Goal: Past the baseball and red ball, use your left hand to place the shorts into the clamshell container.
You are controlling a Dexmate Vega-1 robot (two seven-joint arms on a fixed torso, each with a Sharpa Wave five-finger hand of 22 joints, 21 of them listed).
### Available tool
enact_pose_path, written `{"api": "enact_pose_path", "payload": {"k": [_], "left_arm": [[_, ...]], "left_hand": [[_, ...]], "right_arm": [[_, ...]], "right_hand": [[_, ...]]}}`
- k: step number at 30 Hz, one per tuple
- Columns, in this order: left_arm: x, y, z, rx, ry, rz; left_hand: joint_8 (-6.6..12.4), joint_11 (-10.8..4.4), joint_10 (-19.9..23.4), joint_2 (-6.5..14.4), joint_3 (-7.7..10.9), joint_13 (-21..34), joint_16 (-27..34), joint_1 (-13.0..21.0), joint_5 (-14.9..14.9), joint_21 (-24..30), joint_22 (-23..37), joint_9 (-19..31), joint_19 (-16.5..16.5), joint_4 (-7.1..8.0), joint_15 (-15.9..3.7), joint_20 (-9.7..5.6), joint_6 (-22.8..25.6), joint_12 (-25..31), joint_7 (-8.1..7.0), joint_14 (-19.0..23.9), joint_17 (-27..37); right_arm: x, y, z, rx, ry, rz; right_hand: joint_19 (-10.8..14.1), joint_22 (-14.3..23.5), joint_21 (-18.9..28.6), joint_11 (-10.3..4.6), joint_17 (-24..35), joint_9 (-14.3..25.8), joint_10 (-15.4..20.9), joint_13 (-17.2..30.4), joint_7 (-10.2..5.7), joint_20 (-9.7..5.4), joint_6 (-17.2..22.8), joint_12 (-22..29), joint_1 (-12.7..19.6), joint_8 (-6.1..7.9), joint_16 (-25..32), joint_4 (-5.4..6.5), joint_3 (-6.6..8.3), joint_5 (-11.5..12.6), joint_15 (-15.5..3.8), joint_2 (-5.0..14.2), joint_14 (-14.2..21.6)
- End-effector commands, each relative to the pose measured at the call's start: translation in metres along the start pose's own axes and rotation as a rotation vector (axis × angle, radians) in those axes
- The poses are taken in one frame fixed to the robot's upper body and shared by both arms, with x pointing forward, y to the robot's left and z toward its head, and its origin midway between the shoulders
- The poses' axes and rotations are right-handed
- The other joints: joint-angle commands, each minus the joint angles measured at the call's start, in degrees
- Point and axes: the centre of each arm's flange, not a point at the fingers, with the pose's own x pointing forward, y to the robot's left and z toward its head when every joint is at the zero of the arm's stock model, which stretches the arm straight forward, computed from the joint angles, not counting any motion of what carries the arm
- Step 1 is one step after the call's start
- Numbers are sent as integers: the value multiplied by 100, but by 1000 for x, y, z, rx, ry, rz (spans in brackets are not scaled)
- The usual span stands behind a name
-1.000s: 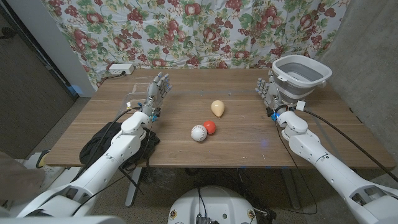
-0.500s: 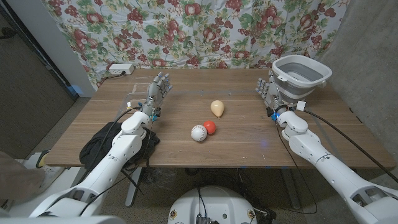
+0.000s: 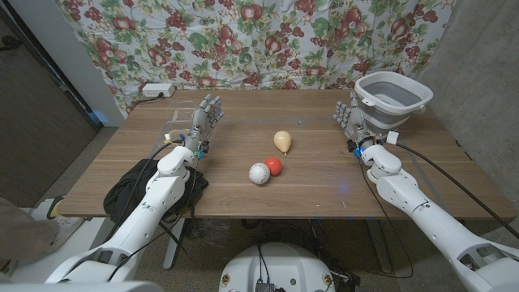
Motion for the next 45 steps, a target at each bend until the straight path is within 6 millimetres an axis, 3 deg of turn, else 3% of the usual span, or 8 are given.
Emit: {"api": "enact_pose_path", "payload": {"k": [1, 16, 26, 45], "left_arm": [[-2, 1, 1, -1, -3, -3], [-4, 2, 5, 40, -4, -11], [-5, 2, 19, 79, -28, -17], [-13, -16, 41, 249, -35, -22]], "left_hand": [[19, 14, 31, -12, 18, 26, 25, -16, 12, 17, 13, 5, 47, -28, -508, -164, 31, 23, -11, -26, 20], [9, 17, 36, -6, 14, 26, 22, -16, 7, 15, 13, 5, 42, -35, -500, -166, 33, 20, -11, -35, 20], [11, 27, 39, -2, 10, 27, 9, -17, 4, 11, 14, 5, 34, -40, -507, -176, 54, 18, 0, -75, 21], [17, 29, 61, 3, -1, 28, 5, -21, -1, 10, 14, 6, 25, -50, -482, -188, 109, 20, 24, -124, 22]], "right_arm": [[-1, 2, 1, -3, 0, 2], [-2, 6, 1, -8, 7, -3], [3, 4, -2, -10, -11, -13], [-7, 2, 2, -29, -15, -14]], "right_hand": [[39, 27, 20, 30, 16, 9, -6, 10, 39, -1, -11, 31, -3, 34, 10, 35, -28, 25, 16, 61, -41], [32, 27, 18, 38, 17, 9, -3, 11, 39, 1, -12, 30, -2, 33, 8, 33, -34, 21, 16, 65, -39], [30, 27, 17, 49, 17, 9, 0, 11, 40, 2, -8, 30, -1, 35, 6, 32, -39, 19, 15, 66, -42], [-2, 27, 6, 31, 16, 9, -68, 11, 44, -18, -12, 3, 7, 33, -14, 25, -42, 19, 16, 70, -97]]}}
